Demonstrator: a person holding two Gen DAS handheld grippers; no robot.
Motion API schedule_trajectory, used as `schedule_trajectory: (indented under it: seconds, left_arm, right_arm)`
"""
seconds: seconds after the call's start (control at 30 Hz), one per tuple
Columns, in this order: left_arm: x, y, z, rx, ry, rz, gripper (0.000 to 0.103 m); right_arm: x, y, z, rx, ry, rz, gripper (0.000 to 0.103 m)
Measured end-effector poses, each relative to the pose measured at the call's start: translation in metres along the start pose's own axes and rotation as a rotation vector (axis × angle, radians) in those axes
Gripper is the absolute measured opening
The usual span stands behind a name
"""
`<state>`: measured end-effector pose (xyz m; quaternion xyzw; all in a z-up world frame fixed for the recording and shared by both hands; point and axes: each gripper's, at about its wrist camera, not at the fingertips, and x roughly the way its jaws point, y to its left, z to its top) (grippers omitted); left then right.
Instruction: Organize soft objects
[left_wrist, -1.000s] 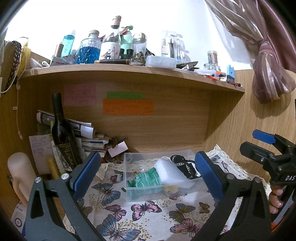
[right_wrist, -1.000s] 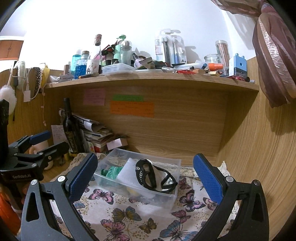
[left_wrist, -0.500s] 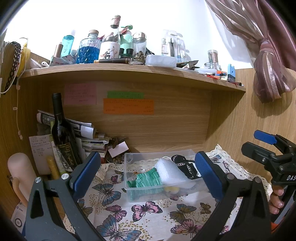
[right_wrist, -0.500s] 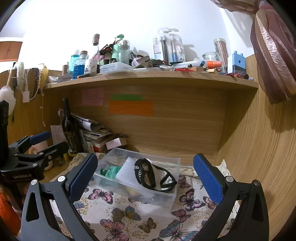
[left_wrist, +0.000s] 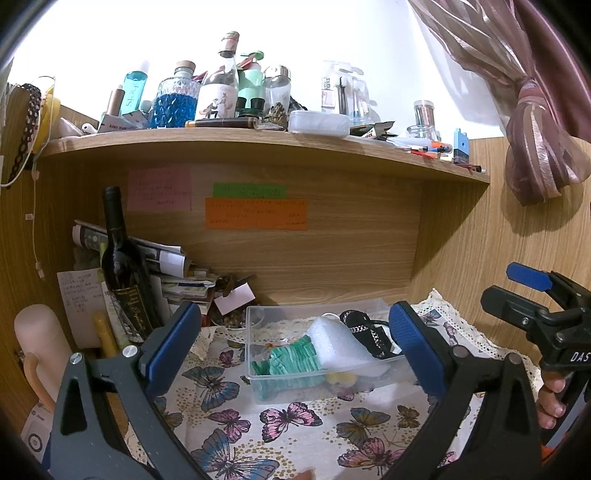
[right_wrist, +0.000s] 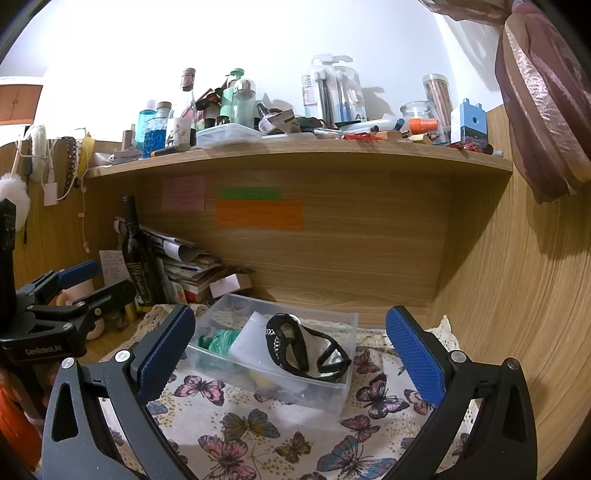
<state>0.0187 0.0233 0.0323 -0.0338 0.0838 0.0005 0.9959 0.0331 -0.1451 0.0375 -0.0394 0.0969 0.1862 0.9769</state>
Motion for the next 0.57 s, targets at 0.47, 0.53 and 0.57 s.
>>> schedule_trajectory:
  seconds: [0.47, 0.53, 0.57]
  left_arm:
    - [0.0040, 0.0004, -0.0013, -0.013, 0.025, 0.000, 0.103]
    - [0.0042, 0.0010, -0.0015, -0.013, 0.028, -0.004, 0.103]
    - [0.0043, 0.0013, -0.0018, -0.015, 0.030, -0.004, 0.103]
  right_arm:
    - [0.0025, 0.0042, -0.0010, -0.002, 0.006, -0.004, 0.103]
    - [0.0039, 0.0051, -0.0015, 0.001, 0.008, -0.003, 0.103]
    - [0.0046, 0.0052, -0.0017, 0.002, 0.009, -0.004, 0.103]
